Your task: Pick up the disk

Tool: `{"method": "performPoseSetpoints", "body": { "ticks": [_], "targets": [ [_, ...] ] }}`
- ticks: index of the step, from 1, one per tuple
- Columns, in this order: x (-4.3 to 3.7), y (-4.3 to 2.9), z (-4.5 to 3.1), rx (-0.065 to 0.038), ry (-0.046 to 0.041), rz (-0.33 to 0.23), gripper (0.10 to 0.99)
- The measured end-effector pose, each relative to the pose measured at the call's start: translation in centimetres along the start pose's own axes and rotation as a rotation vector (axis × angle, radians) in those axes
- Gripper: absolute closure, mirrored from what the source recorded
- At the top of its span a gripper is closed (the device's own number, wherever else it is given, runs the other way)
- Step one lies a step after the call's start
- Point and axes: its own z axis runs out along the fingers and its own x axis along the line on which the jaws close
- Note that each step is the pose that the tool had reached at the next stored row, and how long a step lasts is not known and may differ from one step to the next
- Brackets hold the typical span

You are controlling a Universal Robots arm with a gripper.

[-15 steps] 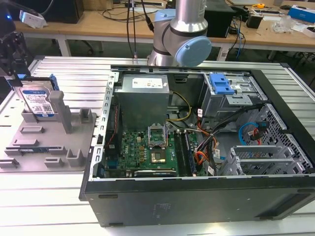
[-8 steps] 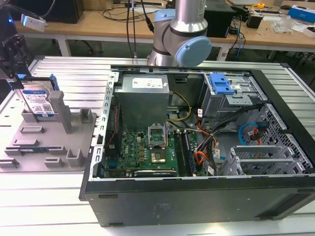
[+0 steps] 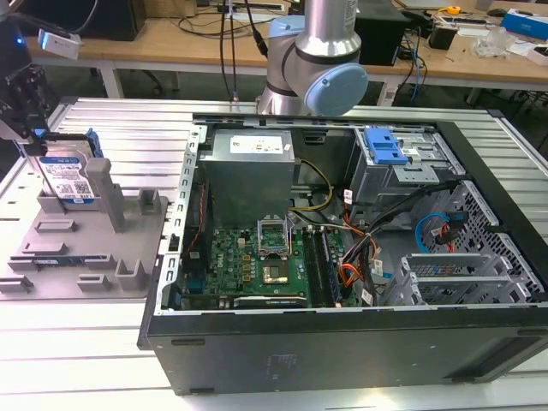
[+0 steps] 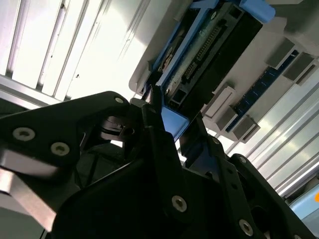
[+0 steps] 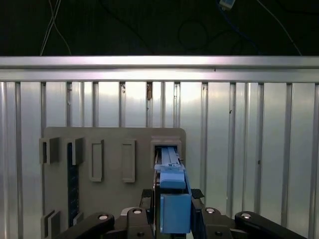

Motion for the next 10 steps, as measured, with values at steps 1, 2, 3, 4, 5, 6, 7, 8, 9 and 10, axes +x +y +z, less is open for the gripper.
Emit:
{"method": "performPoseSetpoints", "body": {
  "ticks": [1, 2, 3, 4, 5, 6, 7, 8, 9, 10],
  "targets": [
    [0.00, 0.00, 0.04, 0.000, 0.0000, 0.000, 0.678],
    [-0.01, 0.00, 0.13, 0.000, 0.0000, 0.000, 0.678],
    [-0.01, 0.01, 0.17, 0.000, 0.0000, 0.000, 0.678],
    [-0.01, 0.01, 0.21, 0.000, 0.0000, 0.000, 0.678],
    [-0.02, 0.01, 0.25, 0.000, 0.0000, 0.000, 0.678],
    [-0.02, 0.01, 0.29, 0.000, 0.0000, 0.000, 0.678],
    [-0.02, 0.01, 0.32, 0.000, 0.0000, 0.000, 0.678],
    [-0.02, 0.01, 0.36, 0.000, 0.0000, 0.000, 0.678],
    [-0.02, 0.01, 0.41, 0.000, 0.0000, 0.000, 0.678],
    [-0.03, 0.01, 0.45, 0.000, -0.0001, 0.000, 0.678]
  ]
}}
